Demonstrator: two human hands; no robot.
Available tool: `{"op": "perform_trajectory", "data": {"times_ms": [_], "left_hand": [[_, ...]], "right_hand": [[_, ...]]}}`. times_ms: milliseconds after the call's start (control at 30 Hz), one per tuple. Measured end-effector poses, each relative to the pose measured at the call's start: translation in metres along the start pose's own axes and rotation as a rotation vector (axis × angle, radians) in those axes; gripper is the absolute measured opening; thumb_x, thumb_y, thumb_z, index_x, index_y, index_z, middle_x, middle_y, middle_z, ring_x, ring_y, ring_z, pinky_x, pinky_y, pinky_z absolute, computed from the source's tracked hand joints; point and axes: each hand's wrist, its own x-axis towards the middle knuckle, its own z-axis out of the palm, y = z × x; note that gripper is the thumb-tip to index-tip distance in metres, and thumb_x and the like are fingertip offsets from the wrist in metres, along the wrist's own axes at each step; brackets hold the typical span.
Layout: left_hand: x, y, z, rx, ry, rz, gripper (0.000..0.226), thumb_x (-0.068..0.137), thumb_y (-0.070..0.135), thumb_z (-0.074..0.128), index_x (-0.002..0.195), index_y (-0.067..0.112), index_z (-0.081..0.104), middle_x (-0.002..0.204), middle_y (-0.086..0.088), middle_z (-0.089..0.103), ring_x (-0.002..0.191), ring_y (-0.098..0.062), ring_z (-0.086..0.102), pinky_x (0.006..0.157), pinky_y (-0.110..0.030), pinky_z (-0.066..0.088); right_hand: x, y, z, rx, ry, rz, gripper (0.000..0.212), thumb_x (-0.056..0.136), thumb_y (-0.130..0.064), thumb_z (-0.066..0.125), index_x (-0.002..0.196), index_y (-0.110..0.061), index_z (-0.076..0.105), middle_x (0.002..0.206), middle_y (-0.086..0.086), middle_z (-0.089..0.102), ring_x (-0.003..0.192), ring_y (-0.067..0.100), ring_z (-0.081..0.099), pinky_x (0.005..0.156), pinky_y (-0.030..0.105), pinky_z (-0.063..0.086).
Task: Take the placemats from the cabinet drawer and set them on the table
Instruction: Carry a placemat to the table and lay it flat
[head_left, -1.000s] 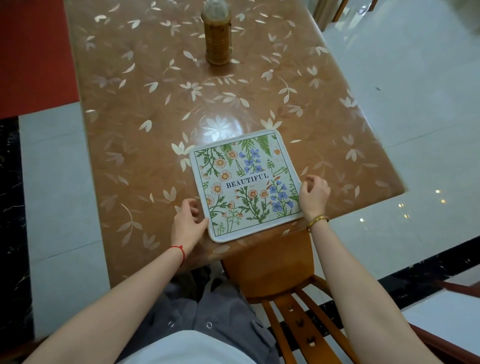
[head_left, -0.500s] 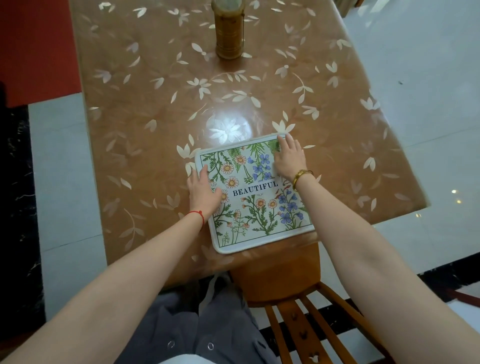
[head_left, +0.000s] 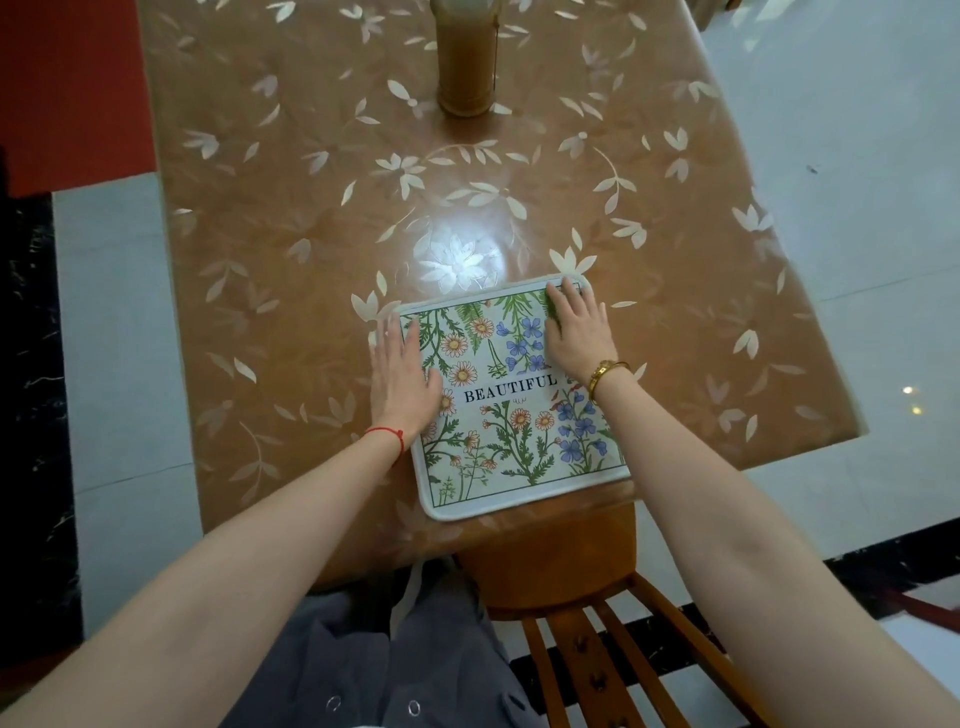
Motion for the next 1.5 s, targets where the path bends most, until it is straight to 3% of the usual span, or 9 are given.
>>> {"op": "perform_trajectory", "data": {"times_ms": [100, 267, 467, 633, 833, 1200, 1400, 1500], "left_hand": [[0.015, 0.01, -0.003, 0.123, -0.112, 0.117, 0.068, 0.099, 0.035, 0.039, 0.158, 0.024, 0.008, 0.167, -0.005, -0.008, 0.152, -0.031, -0.015, 0.123, -0.052, -0.003], [0.027, 0.011, 0.003, 0.197, -0.296, 0.096, 0.069, 0.1, 0.049, 0.035, 0.157, 0.034, 0.0, 0.165, 0.0, -0.017, 0.149, -0.038, -0.02, 0.118, -0.057, -0.005], [0.021, -0.012, -0.004, 0.164, -0.25, 0.085, 0.071, 0.102, 0.038, 0.033, 0.158, 0.017, -0.005, 0.166, -0.004, -0.013, 0.153, -0.023, -0.012, 0.125, -0.044, 0.008], [-0.007, -0.017, 0.004, 0.146, -0.24, 0.038, 0.069, 0.103, 0.034, 0.026, 0.156, 0.009, -0.01, 0.164, -0.009, -0.017, 0.152, -0.022, -0.014, 0.125, -0.039, -0.001], [-0.037, -0.026, 0.018, 0.185, -0.253, 0.079, 0.072, 0.103, 0.041, 0.023, 0.154, 0.011, -0.018, 0.163, -0.005, -0.024, 0.151, -0.019, -0.018, 0.124, -0.039, -0.003], [-0.093, -0.03, 0.024, 0.291, -0.338, 0.202, 0.075, 0.103, 0.04, 0.026, 0.151, 0.008, -0.022, 0.16, -0.01, -0.028, 0.15, -0.022, -0.022, 0.125, -0.038, -0.004], [-0.115, -0.029, 0.028, 0.308, -0.381, 0.203, 0.08, 0.103, 0.038, 0.032, 0.145, 0.01, -0.03, 0.159, -0.01, -0.03, 0.15, -0.023, -0.022, 0.125, -0.04, -0.002], [-0.115, -0.024, 0.027, 0.339, -0.384, 0.179, 0.078, 0.104, 0.033, 0.034, 0.15, 0.007, -0.024, 0.159, -0.011, -0.029, 0.15, -0.024, -0.021, 0.124, -0.04, -0.003]], "right_hand": [[0.0, 0.0, 0.004, -0.092, -0.069, -0.066, 0.057, 0.101, -0.038, 0.025, 0.154, -0.028, 0.009, 0.163, 0.001, 0.003, 0.149, 0.029, -0.002, 0.12, 0.048, 0.004], [-0.003, 0.01, 0.007, -0.121, -0.076, -0.059, 0.062, 0.1, -0.048, 0.024, 0.154, -0.029, -0.001, 0.162, -0.001, -0.006, 0.15, 0.023, -0.006, 0.121, 0.042, 0.0], [-0.005, 0.017, 0.002, -0.07, -0.084, 0.012, 0.062, 0.102, -0.04, 0.018, 0.154, -0.014, -0.004, 0.162, 0.002, -0.006, 0.149, 0.017, -0.006, 0.122, 0.038, -0.001], [-0.024, 0.014, 0.018, -0.081, -0.052, -0.024, 0.066, 0.101, -0.044, 0.016, 0.153, -0.009, -0.007, 0.161, 0.005, -0.01, 0.149, 0.017, -0.009, 0.122, 0.037, -0.002], [-0.061, 0.029, 0.034, -0.112, -0.037, -0.029, 0.065, 0.102, -0.043, 0.013, 0.152, -0.01, -0.011, 0.16, 0.005, -0.015, 0.148, 0.014, -0.013, 0.121, 0.032, -0.006], [-0.124, 0.037, 0.047, -0.158, -0.051, -0.002, 0.063, 0.102, -0.042, 0.01, 0.152, -0.009, -0.01, 0.159, 0.004, -0.017, 0.147, 0.015, -0.015, 0.122, 0.035, -0.003], [-0.154, 0.04, 0.056, -0.127, -0.082, 0.076, 0.067, 0.102, -0.044, 0.015, 0.151, -0.008, -0.012, 0.157, 0.004, -0.022, 0.147, 0.016, -0.017, 0.121, 0.032, -0.007], [-0.164, 0.041, 0.059, -0.105, -0.103, 0.149, 0.064, 0.103, -0.039, 0.013, 0.15, -0.007, -0.016, 0.155, 0.008, -0.026, 0.147, 0.02, -0.018, 0.121, 0.034, -0.006]]}}
